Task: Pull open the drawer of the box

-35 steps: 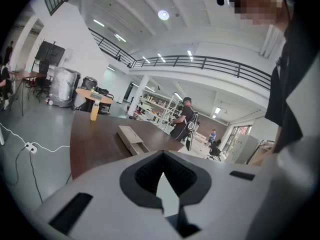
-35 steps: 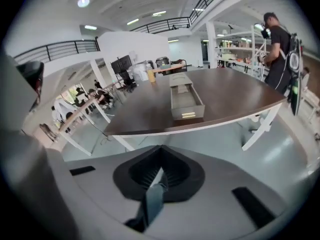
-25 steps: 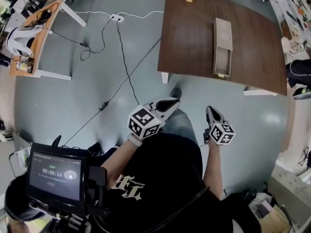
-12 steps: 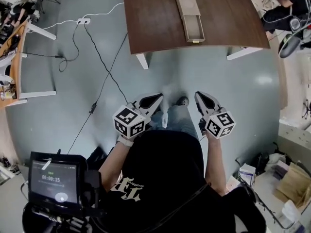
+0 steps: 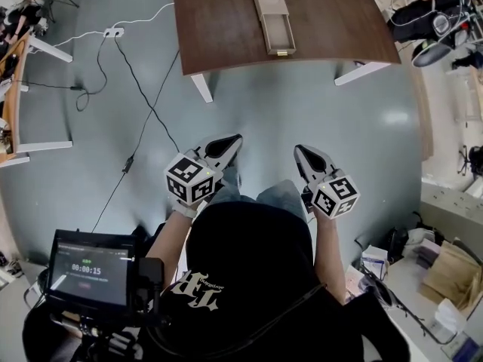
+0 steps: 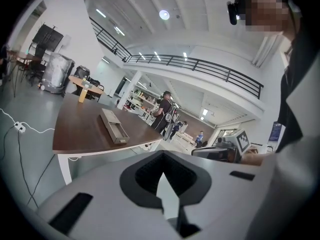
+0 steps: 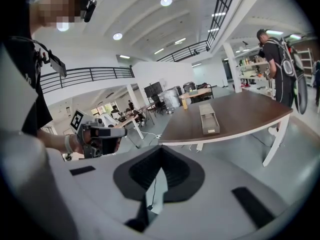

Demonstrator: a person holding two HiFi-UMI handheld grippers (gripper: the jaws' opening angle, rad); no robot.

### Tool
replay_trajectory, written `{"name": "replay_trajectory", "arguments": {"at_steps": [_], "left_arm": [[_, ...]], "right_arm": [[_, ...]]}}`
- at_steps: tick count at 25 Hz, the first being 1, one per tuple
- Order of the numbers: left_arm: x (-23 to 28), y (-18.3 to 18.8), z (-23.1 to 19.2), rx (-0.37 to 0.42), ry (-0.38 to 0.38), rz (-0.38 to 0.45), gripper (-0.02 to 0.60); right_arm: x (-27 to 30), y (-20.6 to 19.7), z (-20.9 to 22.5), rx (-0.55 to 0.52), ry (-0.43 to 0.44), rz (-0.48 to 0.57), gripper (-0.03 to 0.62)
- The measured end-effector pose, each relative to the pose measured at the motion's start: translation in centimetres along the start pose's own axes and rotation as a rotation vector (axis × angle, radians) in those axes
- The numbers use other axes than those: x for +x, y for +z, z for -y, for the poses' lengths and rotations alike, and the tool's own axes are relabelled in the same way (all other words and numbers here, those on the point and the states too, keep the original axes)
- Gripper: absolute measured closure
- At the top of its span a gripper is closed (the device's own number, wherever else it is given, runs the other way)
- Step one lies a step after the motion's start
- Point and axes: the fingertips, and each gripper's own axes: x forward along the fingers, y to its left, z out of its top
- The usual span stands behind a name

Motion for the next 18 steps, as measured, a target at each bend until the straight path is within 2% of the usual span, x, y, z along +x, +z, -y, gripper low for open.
{"name": "replay_trajectory", "arguments": {"at_steps": [3, 8, 11, 13, 16, 18], "left_arm": [[1.4, -1.5, 3.3, 0.012, 0.025, 0.015, 0.577], [1.6, -3.5, 5.4, 0.017, 0.058, 0.009, 0.577], [2.3, -5.4, 10.6, 0.039, 0.086, 0.012, 0.577], [3.1, -6.6, 13.9, 0.065, 0.097, 0.014, 0.577], [3.8, -8.3, 17.8, 0.101, 0.093, 0.013, 0.577], [3.9, -9.3, 19.8, 0.105, 0.083, 0.020, 0.577]], "right_arm": [[-3.7, -1.9, 1.3, -0.012, 0.024, 0.002, 0.606], [-4.6, -3.4, 1.3, -0.072, 0.060, -0.014, 0.606], [-8.7, -4.2, 1.3, -0.102, 0.097, -0.005, 0.606], [-11.4, -4.5, 1.5, -0.160, 0.100, -0.008, 0.606], [-14.6, -4.7, 1.0, -0.255, 0.103, 0.008, 0.606], [-16.3, -5.0, 0.3, -0.278, 0.118, 0.032, 0.606]]}}
